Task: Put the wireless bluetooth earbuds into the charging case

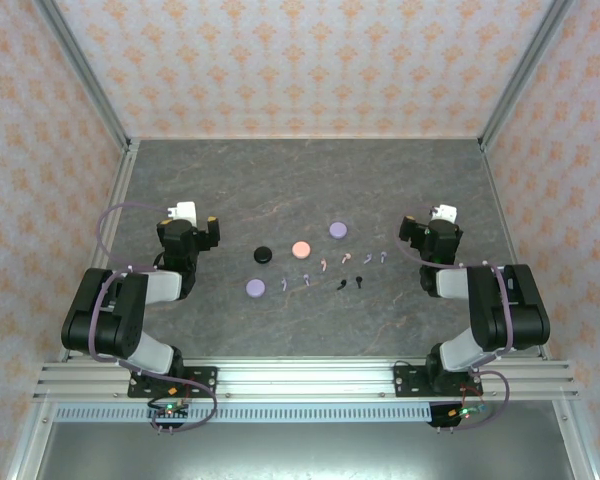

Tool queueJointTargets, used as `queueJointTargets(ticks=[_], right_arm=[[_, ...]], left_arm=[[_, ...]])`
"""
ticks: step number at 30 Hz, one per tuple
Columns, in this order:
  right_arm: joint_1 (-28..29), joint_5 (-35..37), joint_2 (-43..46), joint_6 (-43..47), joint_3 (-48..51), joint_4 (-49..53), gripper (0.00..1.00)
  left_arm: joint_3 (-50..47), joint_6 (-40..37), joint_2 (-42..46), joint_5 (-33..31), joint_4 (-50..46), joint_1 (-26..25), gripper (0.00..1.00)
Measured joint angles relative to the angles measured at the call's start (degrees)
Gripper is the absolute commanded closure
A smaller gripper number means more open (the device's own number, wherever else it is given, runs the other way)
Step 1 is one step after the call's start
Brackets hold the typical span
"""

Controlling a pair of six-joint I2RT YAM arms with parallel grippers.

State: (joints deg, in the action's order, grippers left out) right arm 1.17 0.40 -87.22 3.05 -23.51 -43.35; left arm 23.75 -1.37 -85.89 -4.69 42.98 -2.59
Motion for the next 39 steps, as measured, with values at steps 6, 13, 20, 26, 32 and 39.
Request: queueJointTargets(ticks=[6,13,20,26,32,39], right_arm=[[-0.26,-0.22,0.0,-0.02,0.0,0.0,0.01],[-0.26,0.04,9.27,-1.14,-2.78,12.96,0.01],[0.72,-7.3,22.69,-5.16,-16.79,36.54,0.01],[12.92,-12.9,20.04,-5.97,-26.34,54.62,0.01],[23.96,-12.17,6.91,-4.28,-33.66,65.9,0.01],[25.42,-11.34,-9.25,4.11,-44.35,72.76,0.01]], left_arm=[[0.0,0.0,0.0,0.0,-0.09,0.0,0.0],[3.26,3.1,15.04,-2.03,-18.1,-0.04,0.0],[14.29,18.88,29.55,0.44,-41.13,-0.04,0.0],[8.9,34.14,33.57,10.78,-48.87,-2.16,0.0],[6.51,40.11,33.77,14.75,-52.04,-4.68,0.0],[6.51,41.0,33.99,15.23,-52.04,-4.94,0.0]])
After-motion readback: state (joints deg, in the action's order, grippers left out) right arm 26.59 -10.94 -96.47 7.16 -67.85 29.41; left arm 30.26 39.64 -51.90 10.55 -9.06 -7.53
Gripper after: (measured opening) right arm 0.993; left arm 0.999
